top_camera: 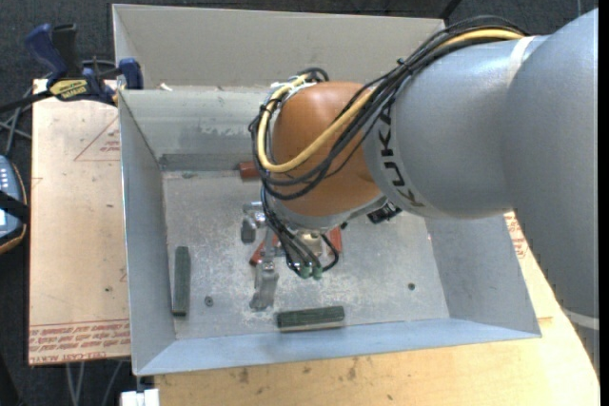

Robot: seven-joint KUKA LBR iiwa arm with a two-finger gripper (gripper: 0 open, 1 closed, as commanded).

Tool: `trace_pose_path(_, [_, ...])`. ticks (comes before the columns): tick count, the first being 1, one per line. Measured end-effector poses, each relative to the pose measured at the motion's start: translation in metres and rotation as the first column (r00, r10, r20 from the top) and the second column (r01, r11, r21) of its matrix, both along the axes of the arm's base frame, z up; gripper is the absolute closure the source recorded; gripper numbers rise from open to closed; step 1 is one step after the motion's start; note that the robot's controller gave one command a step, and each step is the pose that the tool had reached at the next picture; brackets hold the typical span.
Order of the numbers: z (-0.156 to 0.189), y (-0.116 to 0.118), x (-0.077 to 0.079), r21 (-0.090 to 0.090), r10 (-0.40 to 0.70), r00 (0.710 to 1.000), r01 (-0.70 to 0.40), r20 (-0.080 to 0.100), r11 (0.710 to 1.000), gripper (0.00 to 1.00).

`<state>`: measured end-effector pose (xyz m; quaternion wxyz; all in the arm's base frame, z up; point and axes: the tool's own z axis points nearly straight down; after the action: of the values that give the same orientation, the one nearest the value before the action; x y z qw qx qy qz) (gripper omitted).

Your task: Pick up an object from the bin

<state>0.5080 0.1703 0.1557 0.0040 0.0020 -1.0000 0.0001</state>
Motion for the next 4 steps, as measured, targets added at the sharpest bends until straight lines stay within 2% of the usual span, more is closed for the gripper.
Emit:
trace_pose_path(1, [0.004,-0.001,0.002,0.001,-0.003,1.0,0.003,0.008,1.0,0.0])
trace_pose_path(2, [-0.021,-0.053,0.042,0.004,-0.006,1.0,0.006,0.012,1.0,0.0])
trace_pose_path(3, [-0.044,-0.091,0.027,0.0,0.142,0.99,-0.142,0.009,0.99,0.0])
trace_pose_path(4, [-0.056,-0.054,0.046,-0.002,0.215,0.977,-0.215,0.009,0.977,0.0])
